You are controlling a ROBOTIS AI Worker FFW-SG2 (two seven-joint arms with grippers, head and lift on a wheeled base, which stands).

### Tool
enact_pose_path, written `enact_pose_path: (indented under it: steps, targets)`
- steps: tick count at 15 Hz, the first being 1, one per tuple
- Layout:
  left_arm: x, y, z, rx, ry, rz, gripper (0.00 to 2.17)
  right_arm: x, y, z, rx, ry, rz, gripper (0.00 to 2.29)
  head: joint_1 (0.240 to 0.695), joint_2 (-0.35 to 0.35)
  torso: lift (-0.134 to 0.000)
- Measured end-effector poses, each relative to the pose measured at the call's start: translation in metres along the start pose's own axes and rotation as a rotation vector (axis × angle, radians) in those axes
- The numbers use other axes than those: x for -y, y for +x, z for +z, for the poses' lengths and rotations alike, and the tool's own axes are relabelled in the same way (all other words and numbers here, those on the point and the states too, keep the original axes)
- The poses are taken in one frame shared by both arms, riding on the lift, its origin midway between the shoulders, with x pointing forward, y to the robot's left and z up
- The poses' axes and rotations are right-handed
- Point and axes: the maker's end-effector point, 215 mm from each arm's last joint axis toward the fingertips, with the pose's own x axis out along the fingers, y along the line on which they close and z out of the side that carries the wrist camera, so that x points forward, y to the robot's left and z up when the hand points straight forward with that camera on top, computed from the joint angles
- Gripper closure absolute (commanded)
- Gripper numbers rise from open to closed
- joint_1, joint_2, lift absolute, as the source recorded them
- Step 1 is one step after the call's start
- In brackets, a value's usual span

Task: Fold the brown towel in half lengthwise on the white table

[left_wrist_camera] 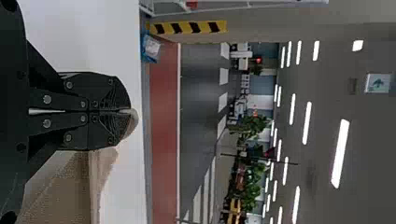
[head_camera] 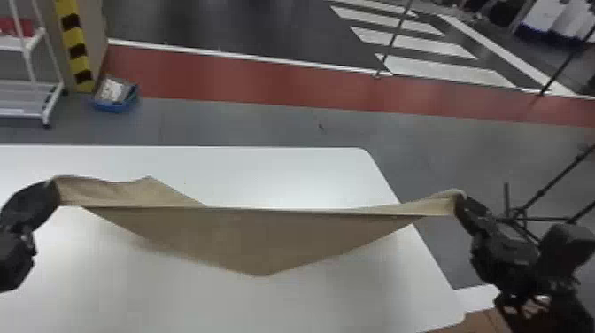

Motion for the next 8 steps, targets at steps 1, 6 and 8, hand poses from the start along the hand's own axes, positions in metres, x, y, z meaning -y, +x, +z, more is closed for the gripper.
enact_pose_path:
  steps: [1,6,8]
  targets:
    - [-0.01,-0.015,0.022,0.015,-0.015,0.02,1.9,-0.003,0.004,0.002,-0.023,-0.019,0.014,1.33,0.695,-0.295,-0.057]
    - [-0.024,-0.041,0.055,0.024,-0.061,0.056,1.89,-0.064,0.037,-0.031,-0.177,0.073,0.123,1.33,0.695,-0.228,-0.057]
    - [-0.028,-0.024,0.066,0.045,-0.074,0.055,1.89,-0.094,0.072,-0.028,-0.202,0.112,0.151,1.33,0.695,-0.176,-0.057]
